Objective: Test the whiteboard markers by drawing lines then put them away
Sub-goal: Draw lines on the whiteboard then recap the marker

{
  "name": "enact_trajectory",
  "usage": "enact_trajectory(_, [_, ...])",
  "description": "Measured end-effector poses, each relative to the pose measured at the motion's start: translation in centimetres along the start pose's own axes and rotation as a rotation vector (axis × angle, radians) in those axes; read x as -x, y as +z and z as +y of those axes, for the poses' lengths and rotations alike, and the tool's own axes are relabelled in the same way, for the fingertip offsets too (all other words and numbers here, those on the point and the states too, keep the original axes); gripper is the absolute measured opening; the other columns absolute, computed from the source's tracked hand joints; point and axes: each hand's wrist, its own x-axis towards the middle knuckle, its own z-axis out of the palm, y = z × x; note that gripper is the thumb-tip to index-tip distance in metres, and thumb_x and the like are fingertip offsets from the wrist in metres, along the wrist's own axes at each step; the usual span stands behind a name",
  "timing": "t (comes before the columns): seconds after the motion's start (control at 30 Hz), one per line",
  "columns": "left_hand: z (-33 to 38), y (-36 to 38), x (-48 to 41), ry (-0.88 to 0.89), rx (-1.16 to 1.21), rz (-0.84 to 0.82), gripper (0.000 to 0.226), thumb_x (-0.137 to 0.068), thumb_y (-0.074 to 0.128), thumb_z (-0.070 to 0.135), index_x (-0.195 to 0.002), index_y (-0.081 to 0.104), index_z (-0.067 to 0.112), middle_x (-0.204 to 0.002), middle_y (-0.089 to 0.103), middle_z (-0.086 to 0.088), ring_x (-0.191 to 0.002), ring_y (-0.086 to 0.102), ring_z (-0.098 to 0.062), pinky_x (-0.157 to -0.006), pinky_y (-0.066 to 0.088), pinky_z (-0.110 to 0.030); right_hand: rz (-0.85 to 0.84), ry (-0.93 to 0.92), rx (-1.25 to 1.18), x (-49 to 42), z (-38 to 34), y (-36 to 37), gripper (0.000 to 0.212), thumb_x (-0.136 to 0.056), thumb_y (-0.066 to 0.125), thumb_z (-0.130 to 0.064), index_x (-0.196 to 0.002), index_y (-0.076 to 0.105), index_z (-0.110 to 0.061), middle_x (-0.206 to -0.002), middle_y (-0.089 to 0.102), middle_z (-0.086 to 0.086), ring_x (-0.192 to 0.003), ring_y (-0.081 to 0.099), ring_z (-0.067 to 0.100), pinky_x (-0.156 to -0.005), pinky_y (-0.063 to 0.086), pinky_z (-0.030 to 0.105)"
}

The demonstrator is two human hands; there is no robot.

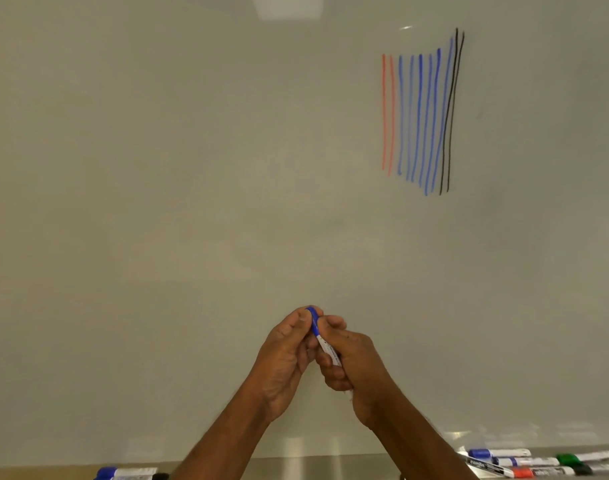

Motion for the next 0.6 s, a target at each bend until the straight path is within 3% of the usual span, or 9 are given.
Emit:
enact_trajectory(0.23, [3.9,0.6,-1.9,0.139,-0.032,0.128,0.030,-0.109,0.042,0.023,-0.118,0.061,0.002,-0.111,0.075,-0.019,-0.109,0.072,-0.033,-0.094,0.055,-0.047,0.128,-0.037,0.055,1.4,-1.2,-0.2,0.051,-0.094,0.057,-0.053,-0.079,0.069,-0.006,-0.056,0.045,0.006,-0.041,0.032,0.010,-0.041,0.023,0.020])
enact_trajectory(0.37, [5.4,1.5,-2.3,0.248,-0.096,0.191,0.030,-0.107,0.046,0.025,-0.121,0.062,0.004,-0.105,0.077,-0.016,-0.103,0.075,-0.030,-0.092,0.057,-0.042,0.030,-0.134,-0.062,1.7,-3.6,-1.7,0.039,-0.103,0.046,-0.030,-0.108,0.069,0.001,-0.065,0.055,0.012,-0.044,0.041,0.012,-0.040,0.032,0.020])
enact_trajectory(0.43, [6.0,2.3,-2.5,0.300,-0.120,0.210,0.028,-0.106,0.047,0.024,-0.120,0.063,0.006,-0.102,0.077,-0.014,-0.100,0.075,-0.029,-0.091,0.058,-0.039,0.007,-0.285,-0.036,2.3,-5.3,-2.3,0.026,-0.102,0.049,-0.018,-0.118,0.068,-0.013,-0.080,0.063,0.019,-0.051,0.046,0.014,-0.046,0.036,0.023])
enact_trajectory(0.5, [6.5,3.3,-2.7,0.353,-0.163,0.210,0.025,-0.106,0.048,0.023,-0.119,0.063,0.009,-0.100,0.078,-0.012,-0.099,0.076,-0.027,-0.090,0.058,-0.038,0.038,-0.414,-0.045,2.7,-7.0,-2.8,0.025,-0.099,0.053,-0.013,-0.117,0.068,-0.022,-0.092,0.069,0.021,-0.057,0.051,0.016,-0.050,0.041,0.026])
enact_trajectory(0.6, [7.4,4.8,-3.2,0.471,-0.270,0.221,0.021,-0.105,0.049,0.023,-0.117,0.065,0.014,-0.099,0.079,-0.006,-0.098,0.075,-0.021,-0.090,0.057,-0.034,0.005,-0.482,-0.228,2.7,-9.7,-3.7,0.028,-0.099,0.048,-0.002,-0.109,0.073,-0.011,-0.098,0.068,0.022,-0.069,0.059,0.020,-0.056,0.049,0.025])
